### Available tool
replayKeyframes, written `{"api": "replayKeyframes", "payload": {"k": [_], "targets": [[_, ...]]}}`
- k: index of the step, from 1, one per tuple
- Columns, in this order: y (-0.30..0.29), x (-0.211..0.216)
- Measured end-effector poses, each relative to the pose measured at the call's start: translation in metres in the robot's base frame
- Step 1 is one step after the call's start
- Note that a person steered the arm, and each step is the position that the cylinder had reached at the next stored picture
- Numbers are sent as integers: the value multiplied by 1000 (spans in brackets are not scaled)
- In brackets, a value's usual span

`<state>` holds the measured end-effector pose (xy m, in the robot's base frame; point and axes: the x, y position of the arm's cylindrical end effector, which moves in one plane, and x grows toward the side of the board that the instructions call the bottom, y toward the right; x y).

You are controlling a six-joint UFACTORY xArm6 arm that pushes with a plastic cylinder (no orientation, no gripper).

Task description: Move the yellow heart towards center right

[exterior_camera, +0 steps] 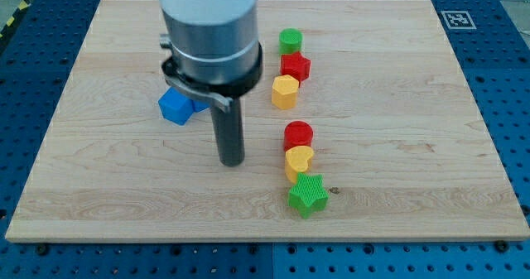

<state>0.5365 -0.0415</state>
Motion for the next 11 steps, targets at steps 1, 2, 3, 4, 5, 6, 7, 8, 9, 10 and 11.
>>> {"api": "replayKeyframes", "payload": {"k": [1, 2, 3, 4, 5, 6, 7, 8, 9, 10, 11], "targets": [[33, 17], [67, 20], [90, 20], [110, 20], [111, 14], [112, 5], [130, -11], [137, -37], [146, -60], [164, -81], [192, -91]]}}
